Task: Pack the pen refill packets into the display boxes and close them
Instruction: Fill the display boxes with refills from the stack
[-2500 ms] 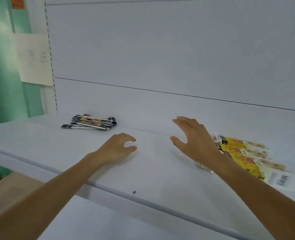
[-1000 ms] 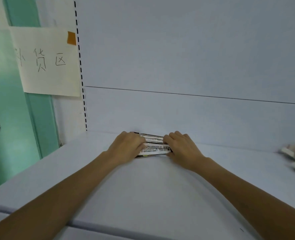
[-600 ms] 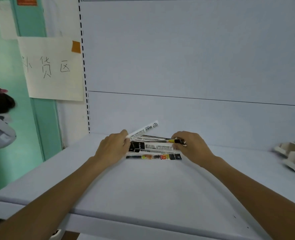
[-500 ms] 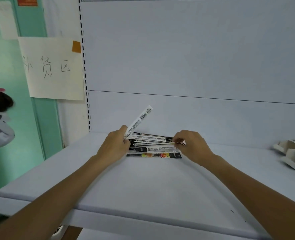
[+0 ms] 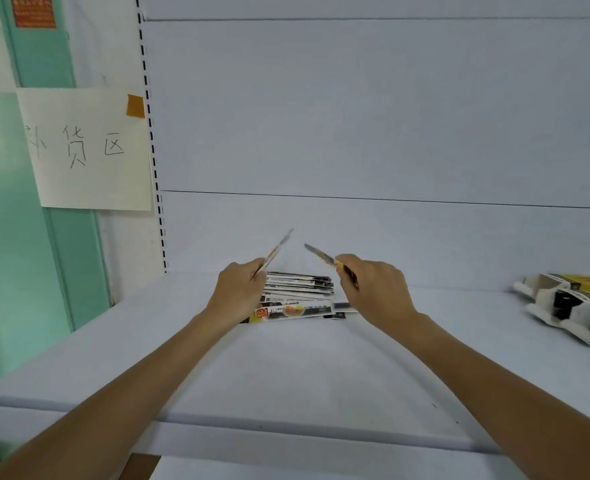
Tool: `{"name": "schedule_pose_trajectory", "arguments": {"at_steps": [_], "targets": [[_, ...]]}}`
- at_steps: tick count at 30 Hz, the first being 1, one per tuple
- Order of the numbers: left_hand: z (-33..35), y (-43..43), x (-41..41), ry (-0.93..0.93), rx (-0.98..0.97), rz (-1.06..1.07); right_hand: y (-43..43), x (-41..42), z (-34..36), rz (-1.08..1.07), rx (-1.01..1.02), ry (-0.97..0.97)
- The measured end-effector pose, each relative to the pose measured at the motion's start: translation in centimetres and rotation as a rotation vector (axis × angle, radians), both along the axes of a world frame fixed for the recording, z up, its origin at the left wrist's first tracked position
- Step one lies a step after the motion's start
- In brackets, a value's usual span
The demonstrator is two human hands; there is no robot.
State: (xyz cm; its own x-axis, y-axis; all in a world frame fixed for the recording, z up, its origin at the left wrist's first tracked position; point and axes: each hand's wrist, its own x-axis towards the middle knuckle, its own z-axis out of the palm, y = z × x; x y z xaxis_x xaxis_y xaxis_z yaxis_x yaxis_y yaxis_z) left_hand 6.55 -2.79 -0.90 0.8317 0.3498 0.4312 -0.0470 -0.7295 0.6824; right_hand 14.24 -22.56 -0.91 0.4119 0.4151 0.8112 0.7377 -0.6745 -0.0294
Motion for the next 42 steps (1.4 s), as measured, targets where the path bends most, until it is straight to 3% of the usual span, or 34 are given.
{"name": "schedule_pose_trajectory", "arguments": {"at_steps": [4, 6, 9, 12, 16, 21, 27, 30, 33, 36, 39, 42], "targets": [[0.1, -1.3, 0.6, 0.088, 0.085, 0.086, -0.1, -0.5, 0.3, 0.004, -0.109, -0.204], [0.1, -2.6, 0.9, 0.154, -0.086, 0.05, 0.3, -1.2, 0.3, 0.007, -0.186, -0.33], [0.5, -4.7, 0.8, 0.26, -0.581, -0.222, 1.7, -2.4, -0.7, 0.077, -0.245, -0.416], [0.9, -5.3, 1.0, 0.277, -0.695, -0.329, 2.6, -2.6, -1.9, 0.144, -0.255, -0.439], [1.1, -4.4, 1.1, 0.255, -0.722, -0.349, 1.5, -2.3, -2.4, 0.322, -0.337, -0.308], [0.9, -5.2, 1.0, 0.202, -0.54, -0.305, 1.3, -2.5, -2.3, 0.343, -0.272, -0.291], [0.0, -4.3, 2.1, 0.102, 0.039, -0.17, 0.0, -1.3, -2.3, 0.241, -0.35, -0.307], [-0.3, -4.2, 1.9, 0.042, 0.261, -0.179, -0.7, -0.9, -2.1, 0.192, -0.24, -0.233], [-0.7, -4.1, 1.3, 0.046, 0.513, -0.166, -1.6, 0.0, -1.6, -0.003, -0.287, -0.215], [-1.2, -4.5, 0.8, 0.069, 0.606, -0.261, -2.1, 0.5, -1.3, -0.104, -0.418, -0.13], [-1.2, -4.8, 1.1, 0.067, 0.634, -0.343, -2.4, 1.0, -1.2, -0.037, -0.476, -0.039], [-0.9, -5.7, 1.5, 0.096, 0.696, -0.268, -3.6, 0.7, -0.6, -0.006, -0.475, -0.057]]}}
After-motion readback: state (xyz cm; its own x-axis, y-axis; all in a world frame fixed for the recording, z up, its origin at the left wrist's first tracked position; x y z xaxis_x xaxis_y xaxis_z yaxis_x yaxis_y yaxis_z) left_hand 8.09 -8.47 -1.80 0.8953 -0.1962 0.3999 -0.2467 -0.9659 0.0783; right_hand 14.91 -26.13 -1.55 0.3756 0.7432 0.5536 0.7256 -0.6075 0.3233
